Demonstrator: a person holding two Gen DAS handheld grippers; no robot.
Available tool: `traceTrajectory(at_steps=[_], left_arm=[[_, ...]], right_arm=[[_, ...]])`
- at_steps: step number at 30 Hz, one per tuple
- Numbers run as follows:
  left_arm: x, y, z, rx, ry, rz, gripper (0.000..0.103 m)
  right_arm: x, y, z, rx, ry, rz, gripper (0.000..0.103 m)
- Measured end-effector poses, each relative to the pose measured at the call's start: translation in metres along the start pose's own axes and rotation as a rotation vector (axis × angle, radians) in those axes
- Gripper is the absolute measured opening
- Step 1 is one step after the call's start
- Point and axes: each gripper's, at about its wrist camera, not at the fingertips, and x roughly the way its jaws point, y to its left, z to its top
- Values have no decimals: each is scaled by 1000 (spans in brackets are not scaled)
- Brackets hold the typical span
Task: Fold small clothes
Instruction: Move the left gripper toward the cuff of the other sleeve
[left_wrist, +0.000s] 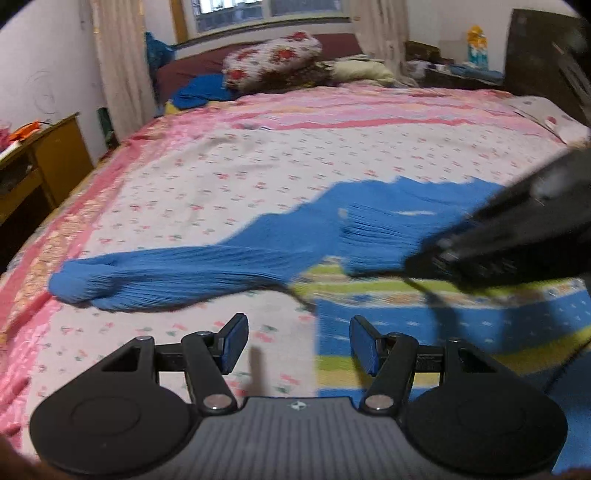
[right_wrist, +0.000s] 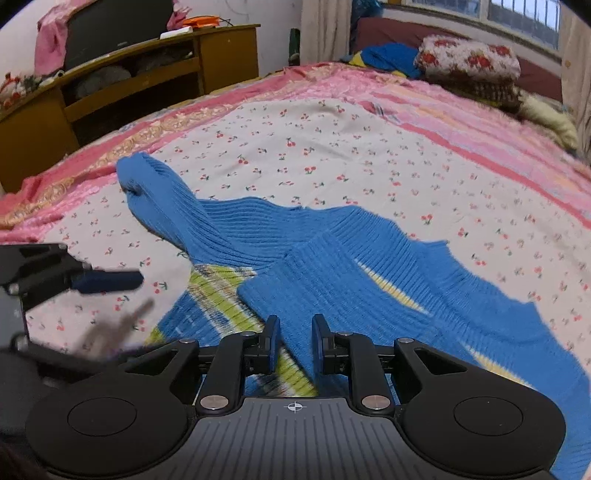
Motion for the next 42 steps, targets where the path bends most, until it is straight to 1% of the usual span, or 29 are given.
traceTrajectory(at_steps=[2, 4, 10, 13, 16, 23, 31, 42], left_arm=[[2, 13, 2, -20, -2, 30, 67], [6, 29, 4, -48, 2, 58, 67], [22, 78, 7, -143, 23, 152, 67], [29, 96, 8, -161, 30, 203, 67], [35, 112, 8, -176, 33, 237, 67], [44, 135, 9, -207, 33, 276, 67], [58, 162, 10, -260, 44, 294, 67], [69, 183, 10, -298, 50, 330, 67]], right_arm=[[3, 0, 0, 15, 17, 10, 19], [6, 2, -1, 11, 22, -1, 20], [8, 7, 1, 35, 3, 6, 22], [8, 12, 3, 21, -4, 9, 22], [10, 17, 5, 7, -5, 3, 22], [20, 30, 15, -20, -1, -1, 22], [32, 46, 25, -60, 3, -3, 22], [40, 57, 32, -72, 3, 0, 22]])
